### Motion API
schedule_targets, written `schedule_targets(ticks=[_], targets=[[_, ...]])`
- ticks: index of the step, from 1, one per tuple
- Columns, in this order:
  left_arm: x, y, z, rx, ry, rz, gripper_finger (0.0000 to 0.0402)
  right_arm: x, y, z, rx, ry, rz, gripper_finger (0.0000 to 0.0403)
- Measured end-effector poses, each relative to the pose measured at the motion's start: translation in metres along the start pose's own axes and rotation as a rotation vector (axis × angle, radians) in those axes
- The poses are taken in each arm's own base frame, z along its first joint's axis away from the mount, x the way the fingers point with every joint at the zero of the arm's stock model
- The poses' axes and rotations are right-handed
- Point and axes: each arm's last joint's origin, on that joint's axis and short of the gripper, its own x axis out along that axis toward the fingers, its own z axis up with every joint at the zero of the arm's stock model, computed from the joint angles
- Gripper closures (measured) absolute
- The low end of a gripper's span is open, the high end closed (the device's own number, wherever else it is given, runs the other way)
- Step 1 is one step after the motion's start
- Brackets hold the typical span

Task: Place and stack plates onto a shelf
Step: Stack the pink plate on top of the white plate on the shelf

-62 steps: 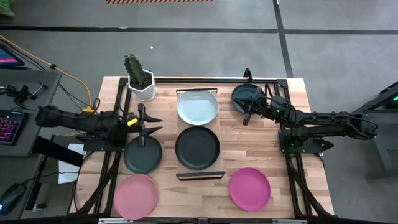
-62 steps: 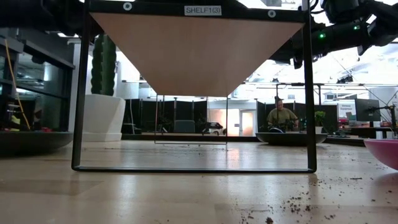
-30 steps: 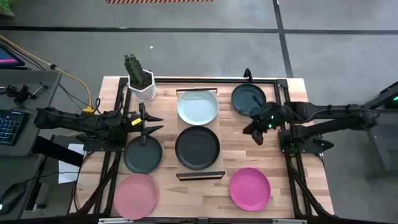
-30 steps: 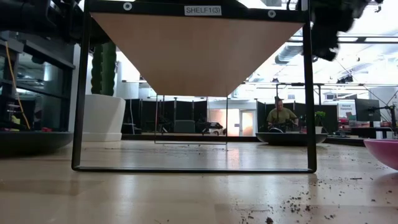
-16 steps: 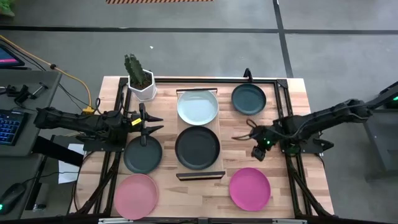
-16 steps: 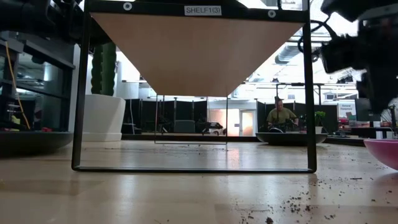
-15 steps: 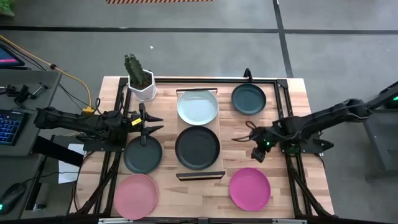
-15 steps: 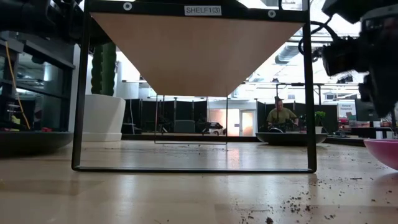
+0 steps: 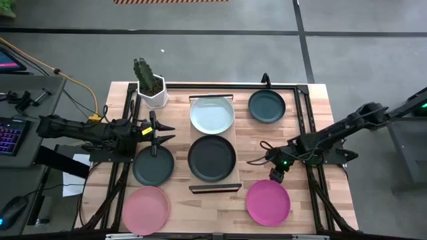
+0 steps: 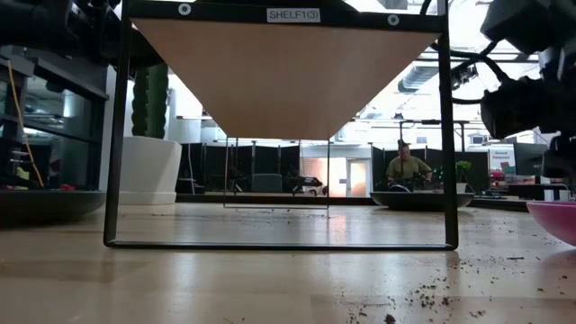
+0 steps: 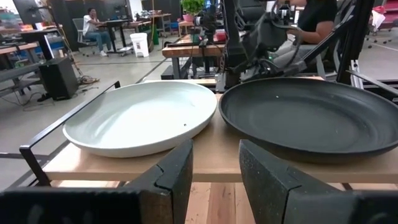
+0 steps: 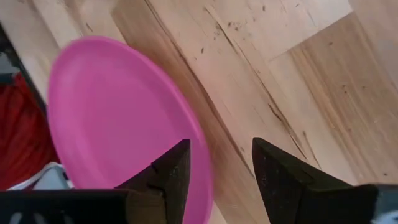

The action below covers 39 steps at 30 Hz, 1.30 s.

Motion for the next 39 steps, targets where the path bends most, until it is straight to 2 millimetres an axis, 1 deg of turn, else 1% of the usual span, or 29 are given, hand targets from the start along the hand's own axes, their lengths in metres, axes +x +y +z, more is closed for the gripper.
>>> schedule_targets(ticks=[7,17,20,26,35,37,39], targets=[[0.0,0.0,-0.001,0.001,0.006,0.0,0.0281,0.013,0.003,-0.001,-0.027,0.027,-0.011,0.0249],[0.0,0.0,-0.001,0.002,0.008,0.0,0.0281,0.025,0.004,-0.004,-0.054,0.058,-0.042,0.0249],[0.0,0.0,-0.001,0.002,0.008,0.0,0.0281,0.027,0.004,-0.004,-0.073,0.062,-0.05,0.0255],[0.0,0.0,-0.001,0.002,0.008,0.0,0.0281,0.029,0.003,-0.004,-0.087,0.064,-0.058,0.0291],[0.0,0.0,-0.002,0.005,0.021,-0.001,0.0281,0.029,0.004,-0.005,-0.129,0.07,-0.046,0.0391],[0.0,0.0,-0.003,0.007,0.026,-0.001,0.0281,0.029,0.004,-0.005,-0.147,0.073,-0.043,0.0398],[0.0,0.0,-0.003,0.007,0.026,-0.001,0.0281,0.029,0.004,-0.005,-0.173,0.075,-0.042,0.0396]])
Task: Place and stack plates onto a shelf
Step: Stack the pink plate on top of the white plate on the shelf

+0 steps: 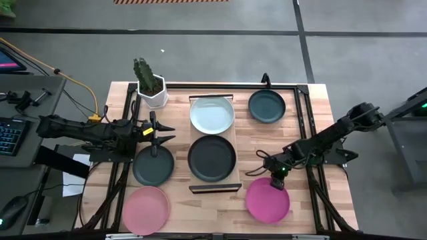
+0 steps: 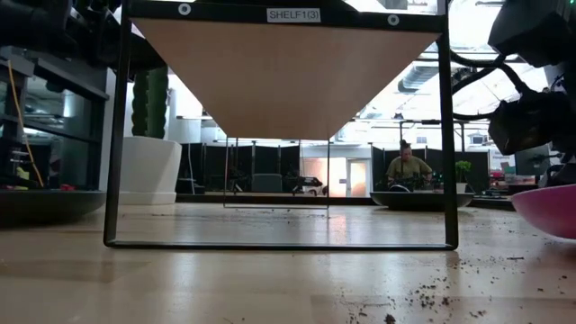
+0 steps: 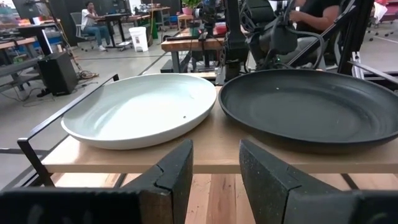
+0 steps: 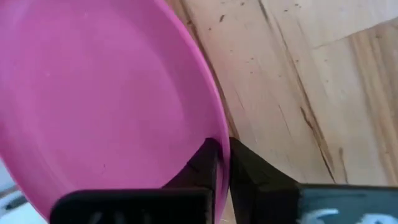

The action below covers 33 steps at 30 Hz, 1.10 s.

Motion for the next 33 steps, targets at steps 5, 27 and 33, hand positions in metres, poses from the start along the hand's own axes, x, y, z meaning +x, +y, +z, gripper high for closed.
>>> schedule_targets(ticks=[5,27,33], targets=[[0.0,0.0,0.0,0.0,0.0,0.0,0.0281,0.0,0.001,-0.001,-0.063,0.053,0.043,0.0401],[0.0,0.0,0.0,0.0,-0.001,0.0,0.0281,-0.136,0.068,0.04,-0.375,-0.441,0.432,0.0403],[0.0,0.0,0.0,-0.001,-0.004,0.0,0.0281,-0.199,0.089,0.074,-0.47,-0.776,0.227,0.0403]])
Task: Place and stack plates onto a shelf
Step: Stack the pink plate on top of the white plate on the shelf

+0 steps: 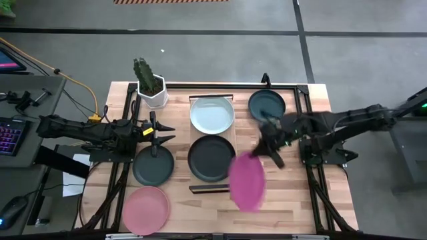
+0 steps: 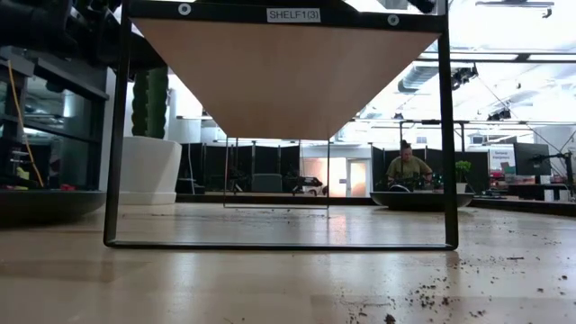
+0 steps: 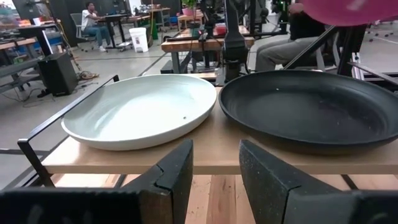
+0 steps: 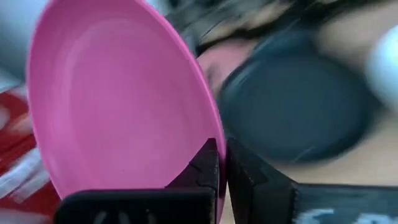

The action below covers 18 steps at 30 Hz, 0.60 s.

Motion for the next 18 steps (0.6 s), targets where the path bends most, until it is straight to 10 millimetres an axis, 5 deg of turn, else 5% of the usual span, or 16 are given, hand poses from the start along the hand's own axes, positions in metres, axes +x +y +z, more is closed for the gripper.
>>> schedule_targets(ticks=[5,9,18], targets=[[0.0,0.0,0.0,-0.001,-0.003,0.0,0.0281,-0.007,-0.022,0.057,0.05,-0.192,-0.402,0.0403],[0.0,0.0,0.0,-0.001,-0.002,0.0,0.0281,-0.003,-0.051,0.09,0.11,-0.208,-0.504,0.0403],[0.0,0.0,0.0,-0.001,-0.002,0.0,0.0281,0.022,-0.147,0.12,0.277,0.008,-0.646,0.0403]])
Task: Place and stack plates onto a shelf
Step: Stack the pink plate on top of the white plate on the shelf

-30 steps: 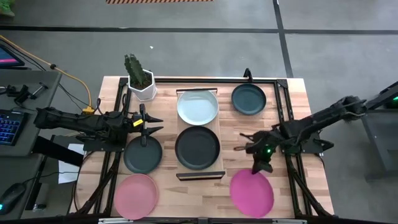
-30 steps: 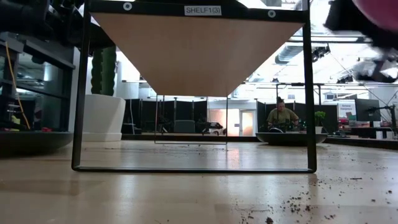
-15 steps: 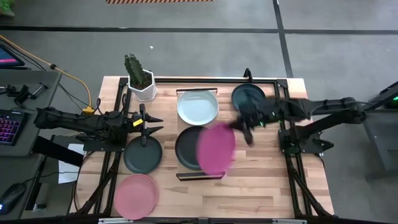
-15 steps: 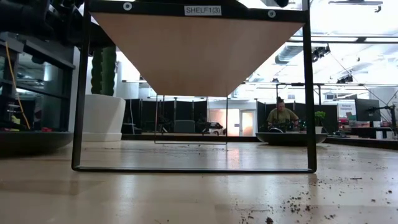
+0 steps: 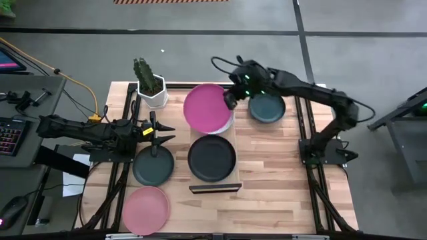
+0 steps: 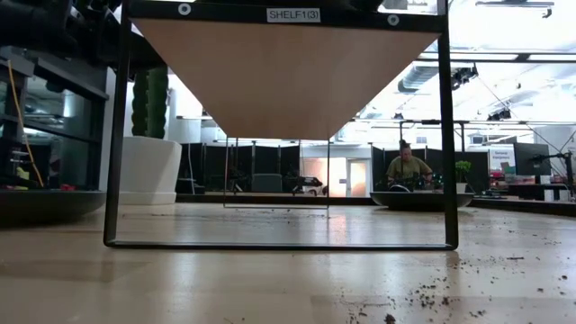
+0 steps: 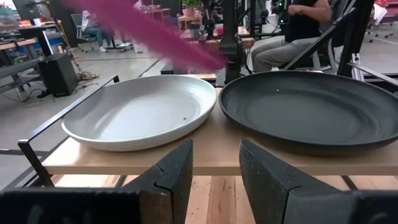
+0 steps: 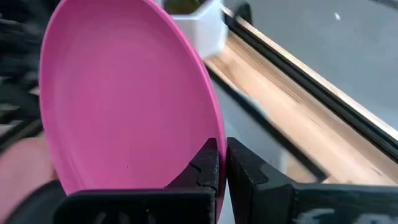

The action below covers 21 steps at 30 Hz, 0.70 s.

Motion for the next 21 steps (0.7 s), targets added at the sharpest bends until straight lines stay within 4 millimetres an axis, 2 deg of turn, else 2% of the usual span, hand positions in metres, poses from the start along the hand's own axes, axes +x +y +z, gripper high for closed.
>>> schedule_targets(ticks=[4,9,15,21], targets=[[0.0,0.0,0.0,0.001,0.003,0.0,0.0281,0.023,-0.024,0.011,0.03,0.097,-0.043,0.0403],[0.0,0.0,-0.001,0.002,0.015,0.0,0.0281,0.022,-0.042,0.019,0.034,0.177,-0.06,0.0403],[0.0,0.0,-0.003,0.005,0.03,-0.001,0.0281,0.021,-0.045,0.019,0.036,0.219,0.023,0.0403],[0.0,0.0,-0.003,0.004,0.03,-0.001,0.0281,0.022,-0.043,0.017,0.02,0.235,0.032,0.0403]])
